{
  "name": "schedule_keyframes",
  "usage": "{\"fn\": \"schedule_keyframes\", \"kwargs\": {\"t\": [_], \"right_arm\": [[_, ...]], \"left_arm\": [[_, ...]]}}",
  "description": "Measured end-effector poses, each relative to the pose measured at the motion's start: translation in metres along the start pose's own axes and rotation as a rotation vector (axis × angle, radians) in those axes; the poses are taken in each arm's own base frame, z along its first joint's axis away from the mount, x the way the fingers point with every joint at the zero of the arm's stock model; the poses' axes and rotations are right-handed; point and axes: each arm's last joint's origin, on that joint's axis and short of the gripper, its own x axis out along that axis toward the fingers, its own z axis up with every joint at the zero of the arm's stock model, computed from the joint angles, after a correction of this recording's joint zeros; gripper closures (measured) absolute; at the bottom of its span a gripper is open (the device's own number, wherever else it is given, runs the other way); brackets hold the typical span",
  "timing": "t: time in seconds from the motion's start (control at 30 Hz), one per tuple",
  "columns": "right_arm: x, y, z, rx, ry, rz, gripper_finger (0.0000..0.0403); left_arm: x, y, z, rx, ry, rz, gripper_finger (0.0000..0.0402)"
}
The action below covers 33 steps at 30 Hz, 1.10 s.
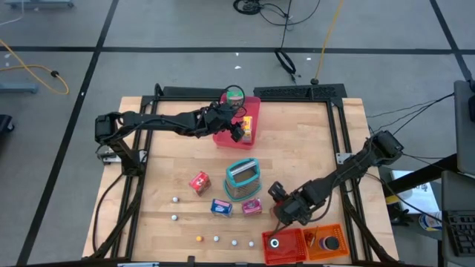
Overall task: Pick & Place Kitchen Items
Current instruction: Put the red seasoning can into the orange bin
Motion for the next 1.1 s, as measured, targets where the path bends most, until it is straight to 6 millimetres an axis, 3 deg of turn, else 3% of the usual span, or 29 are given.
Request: {"fn": "schedule_keyframes", "kwargs": {"t": [0.07,0.47,0.8,1.1], "right_arm": [[0.0,0.0,0.0,0.014,0.0,-0.001,0.0199],[-0.007,0.002,-0.01,0.141,0.08,0.019,0.0199],[-0.053,-0.001,-0.021,0.415,-0.021,-0.004,0.0199],[-0.084,0.016,-0.037,0.682,-0.001,0.039,0.0199]], "left_arm": [[0.0,0.0,0.0,0.0,0.0,0.0,0.0144],[0.0,0.0,0.0,0.0,0.0,0.0,0.0144],[0.0,0.0,0.0,-0.007,0.001,0.0,0.0144],[0.0,0.0,0.0,-0.006,0.003,0.001,0.0144]]}}
